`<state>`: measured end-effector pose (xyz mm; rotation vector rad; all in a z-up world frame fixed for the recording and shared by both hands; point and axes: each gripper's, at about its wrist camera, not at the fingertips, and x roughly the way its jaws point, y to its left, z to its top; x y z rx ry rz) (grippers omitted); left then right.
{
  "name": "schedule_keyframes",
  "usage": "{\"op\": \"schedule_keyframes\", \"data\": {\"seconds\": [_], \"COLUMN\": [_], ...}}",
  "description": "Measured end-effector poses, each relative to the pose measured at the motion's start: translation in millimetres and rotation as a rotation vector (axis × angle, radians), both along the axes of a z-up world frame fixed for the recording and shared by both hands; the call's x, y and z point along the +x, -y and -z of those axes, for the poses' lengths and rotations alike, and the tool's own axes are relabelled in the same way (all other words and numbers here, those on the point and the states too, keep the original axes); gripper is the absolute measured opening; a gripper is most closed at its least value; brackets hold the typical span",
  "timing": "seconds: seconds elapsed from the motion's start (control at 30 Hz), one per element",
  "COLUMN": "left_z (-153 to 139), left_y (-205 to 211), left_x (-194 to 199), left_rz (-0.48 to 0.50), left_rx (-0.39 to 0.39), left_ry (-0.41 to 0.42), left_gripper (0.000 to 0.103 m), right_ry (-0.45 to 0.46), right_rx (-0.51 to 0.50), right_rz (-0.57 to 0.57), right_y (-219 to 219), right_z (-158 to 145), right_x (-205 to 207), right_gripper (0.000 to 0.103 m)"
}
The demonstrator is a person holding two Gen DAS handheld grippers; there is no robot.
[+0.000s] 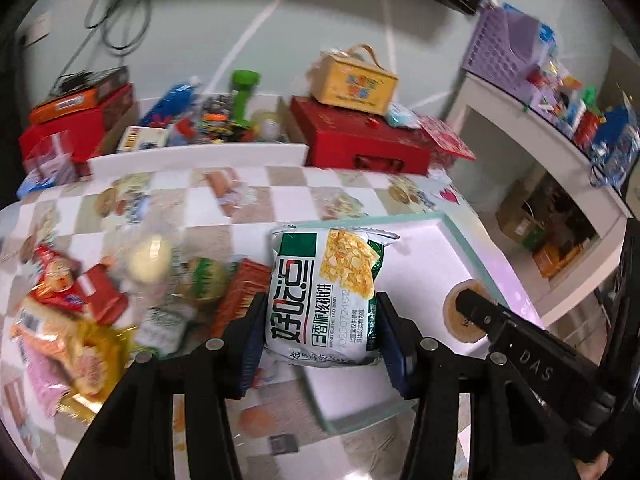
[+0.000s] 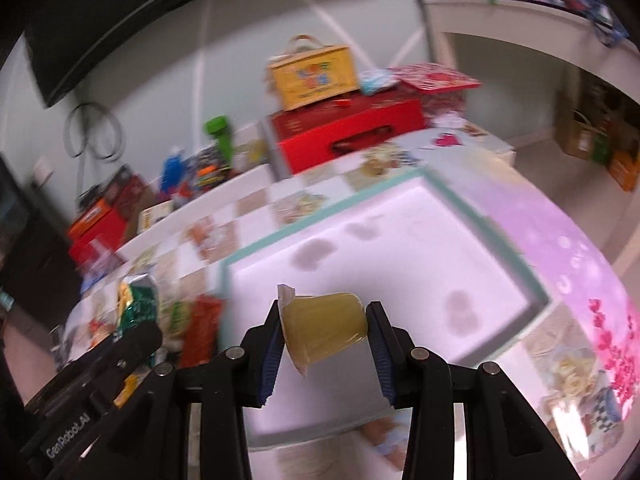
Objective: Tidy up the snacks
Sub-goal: 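Carry both items to the white tray while the left gripper releases the biscuit bag inside, then lower the jelly cup into the tray and open the right gripper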
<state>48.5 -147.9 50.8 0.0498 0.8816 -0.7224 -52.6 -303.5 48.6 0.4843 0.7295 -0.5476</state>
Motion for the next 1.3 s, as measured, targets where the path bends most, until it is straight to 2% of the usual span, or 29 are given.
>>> {"op": "schedule_keyframes", "data": {"seconds": [0.2, 0.37, 0.83, 0.87, 0.93, 0.97, 1.13, 1.23, 1.3], "left_z": [29.3, 47.4, 70.0, 70.4, 68.0, 66.0, 55.0, 51.9, 51.7], "left_y": [39.6, 66.9, 100.8, 101.4, 101.0, 100.5, 94.4, 87.3, 82.2], "left_x": [-4.7, -9.9, -13.0, -11.3, -11.1, -11.4, -12.3, -9.8, -7.5], "left_rz": [0.085, 0.131, 0.171, 0.166, 0.161, 0.158, 0.142, 0.132, 0.121], "left_rx": [0.038, 0.070, 0.105, 0.103, 0.098, 0.094, 0.097, 0.088, 0.089], "left_ry": [-0.046, -0.071, -0.104, -0.106, -0.107, -0.101, -0.071, -0.080, -0.086], "left_gripper": [0.053, 0.053, 0.054, 0.055, 0.066, 0.067, 0.067, 0.068, 0.070], "right_ry": [-0.060, -0.050, -0.051, -0.053, -0.056, -0.057, -0.046, -0.048, -0.049], "right_rx": [0.001, -0.011, 0.000, -0.002, -0.003, -0.001, -0.014, -0.018, -0.023], "right_rz": [0.167, 0.247, 0.247, 0.246, 0.245, 0.247, 0.242, 0.229, 0.223], "right_y": [44.7, 65.1, 77.3, 77.7, 78.2, 78.7, 76.2, 73.8, 72.8], "right_z": [19.1, 24.2, 43.1, 43.8, 44.6, 45.0, 40.8, 40.1, 39.5], "right_x": [-25.8, -40.0, -34.7, -34.3, -33.7, -33.5, -34.7, -32.6, -31.5], "right_gripper": [0.043, 0.043, 0.043, 0.043, 0.043, 0.043, 0.043, 0.043, 0.051]}}
